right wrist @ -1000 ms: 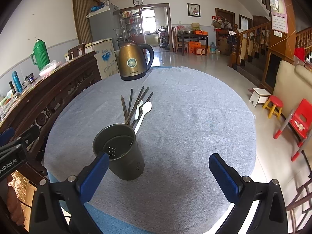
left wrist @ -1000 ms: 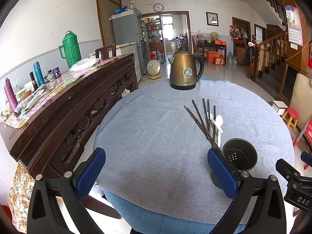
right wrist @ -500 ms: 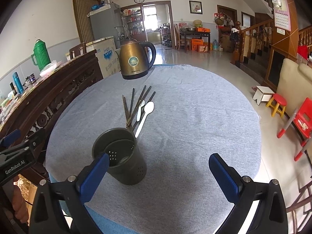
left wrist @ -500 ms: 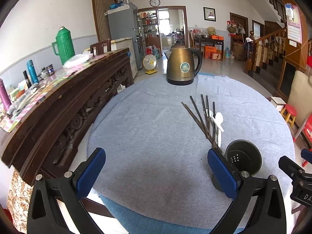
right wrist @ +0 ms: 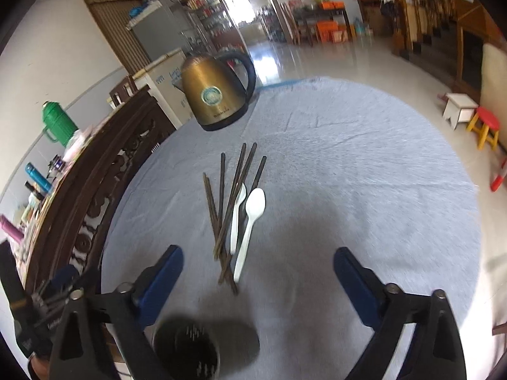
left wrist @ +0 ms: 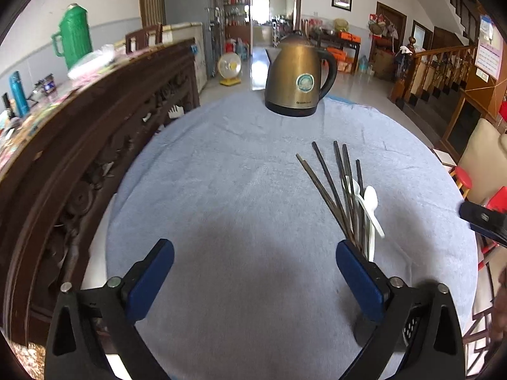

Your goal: Organize utensils

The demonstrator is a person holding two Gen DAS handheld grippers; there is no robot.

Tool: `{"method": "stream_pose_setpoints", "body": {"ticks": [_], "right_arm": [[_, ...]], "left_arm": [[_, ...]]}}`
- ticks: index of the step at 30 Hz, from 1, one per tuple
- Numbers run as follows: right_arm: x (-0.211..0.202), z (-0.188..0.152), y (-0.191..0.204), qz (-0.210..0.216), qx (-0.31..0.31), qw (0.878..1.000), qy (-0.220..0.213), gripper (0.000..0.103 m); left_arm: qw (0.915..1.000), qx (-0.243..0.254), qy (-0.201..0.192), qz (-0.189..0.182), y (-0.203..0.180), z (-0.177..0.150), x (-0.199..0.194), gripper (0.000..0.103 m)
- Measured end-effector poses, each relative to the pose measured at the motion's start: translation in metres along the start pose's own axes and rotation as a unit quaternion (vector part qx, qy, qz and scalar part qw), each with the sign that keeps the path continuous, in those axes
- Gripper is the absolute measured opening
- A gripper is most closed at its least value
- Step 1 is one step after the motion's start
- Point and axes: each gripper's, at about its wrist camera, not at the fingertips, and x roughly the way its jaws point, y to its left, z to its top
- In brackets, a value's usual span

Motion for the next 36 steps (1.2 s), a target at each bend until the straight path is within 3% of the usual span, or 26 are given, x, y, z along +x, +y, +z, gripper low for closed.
{"method": "stream_pose_setpoints", "body": {"ticks": [8,13,15,18,22,25,31,36], "right_arm": [[0.119,0.074,-0.007,0.010,0.042,0.995,0.092,0.054],[0.193,0.099,-0.009,0.019,0.077,0.986,0.147,0.046],[0.210,0.105,-0.005,-0.005,0.068,0.986,0.150,0.046],[0.233,0.112,0.000,-0.038,0.064,0.983,0.165,0.032],[0.250,0.112,0.005,-0.076,0.047,0.979,0.181,0.027],[0.256,0.112,0.014,-0.095,0.016,0.980,0.174,0.011],[0.245,0.115,0.003,-0.055,0.010,0.988,0.147,0.008],[0.212,0.115,-0.027,-0.008,0.028,0.995,0.100,0.008]], "left_arm": [[0.9963,-0.028,0.068,-0.045,0.006,0.062,0.078,0.056],[0.9937,-0.028,0.090,-0.060,-0.005,0.093,0.116,0.052],[0.9925,-0.032,0.098,-0.067,-0.011,0.108,0.131,0.052],[0.9896,-0.042,0.115,-0.076,-0.018,0.127,0.154,0.052],[0.9879,-0.037,0.128,-0.079,-0.036,0.146,0.180,0.052],[0.9846,-0.042,0.147,-0.085,-0.050,0.155,0.203,0.052],[0.9755,-0.061,0.191,-0.090,-0.079,0.159,0.253,0.052],[0.9725,-0.061,0.207,-0.086,-0.095,0.160,0.276,0.041]]}}
